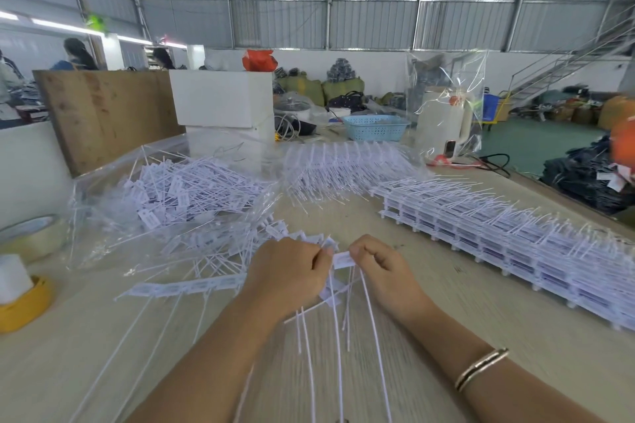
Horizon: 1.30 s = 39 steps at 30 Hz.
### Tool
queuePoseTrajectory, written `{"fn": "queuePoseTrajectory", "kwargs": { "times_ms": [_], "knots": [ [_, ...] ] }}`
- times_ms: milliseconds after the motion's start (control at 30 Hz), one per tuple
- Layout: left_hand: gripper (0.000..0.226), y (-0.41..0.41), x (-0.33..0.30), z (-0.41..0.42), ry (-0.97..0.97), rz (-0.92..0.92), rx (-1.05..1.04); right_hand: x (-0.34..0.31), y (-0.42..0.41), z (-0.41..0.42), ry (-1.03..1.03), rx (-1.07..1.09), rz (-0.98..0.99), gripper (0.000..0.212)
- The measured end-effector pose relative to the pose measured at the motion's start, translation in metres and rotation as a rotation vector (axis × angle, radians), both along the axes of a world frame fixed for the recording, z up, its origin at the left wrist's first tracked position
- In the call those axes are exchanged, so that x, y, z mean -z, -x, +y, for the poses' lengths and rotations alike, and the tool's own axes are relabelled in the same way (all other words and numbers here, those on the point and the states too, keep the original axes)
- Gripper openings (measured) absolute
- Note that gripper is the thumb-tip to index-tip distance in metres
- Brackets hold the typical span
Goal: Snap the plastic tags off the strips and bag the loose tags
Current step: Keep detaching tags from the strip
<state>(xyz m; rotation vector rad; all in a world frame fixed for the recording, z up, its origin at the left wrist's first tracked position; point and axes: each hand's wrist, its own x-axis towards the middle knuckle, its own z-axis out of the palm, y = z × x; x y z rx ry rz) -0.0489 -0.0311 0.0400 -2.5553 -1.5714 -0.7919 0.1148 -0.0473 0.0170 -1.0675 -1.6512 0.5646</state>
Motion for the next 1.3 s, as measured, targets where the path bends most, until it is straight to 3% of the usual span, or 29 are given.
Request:
{"fn": "queuePoseTrajectory", "kwargs": {
  "times_ms": [133,300,600,700,800,900,1000,1100,1200,1300],
  "knots": [
    [0.05,-0.003,0.002,-0.002,0.0,-0.076,0.047,-0.002,-0.003,-0.002,0.142,-0.145,0.157,0.023],
    [0.045,-0.004,0.012,0.002,0.107,-0.248,0.15,0.0,-0.005,-0.001,0.21,-0.232,0.139,0.015],
    [0.041,-0.006,0.013,0.01,0.389,-0.578,0.164,-0.001,-0.001,-0.002,-0.058,-0.075,-0.012,0.02],
    [0.044,0.002,0.009,0.013,0.43,-0.736,0.102,-0.002,-0.007,-0.003,-0.094,0.005,0.12,0.019],
    [0.045,0.01,0.007,0.013,0.291,-0.675,0.076,0.002,-0.013,-0.002,0.009,0.058,0.166,0.02],
    [0.046,0.008,0.007,0.006,0.183,-0.609,0.091,0.008,-0.01,0.006,0.111,0.171,0.057,0.023],
    [0.039,0.007,0.002,0.001,0.036,-0.421,0.137,0.009,-0.01,0.015,0.187,0.378,-0.117,0.016],
    [0.02,0.006,-0.001,-0.002,-0.046,-0.29,0.15,0.009,-0.014,0.014,0.17,0.477,-0.163,0.037],
    [0.013,0.0,0.003,-0.004,0.008,-0.203,0.175,0.001,-0.004,0.0,-0.053,0.266,-0.2,0.037],
    [0.012,-0.006,0.008,-0.006,0.058,-0.193,0.218,0.001,0.006,-0.005,-0.01,0.059,-0.3,0.025]
  ]
}}
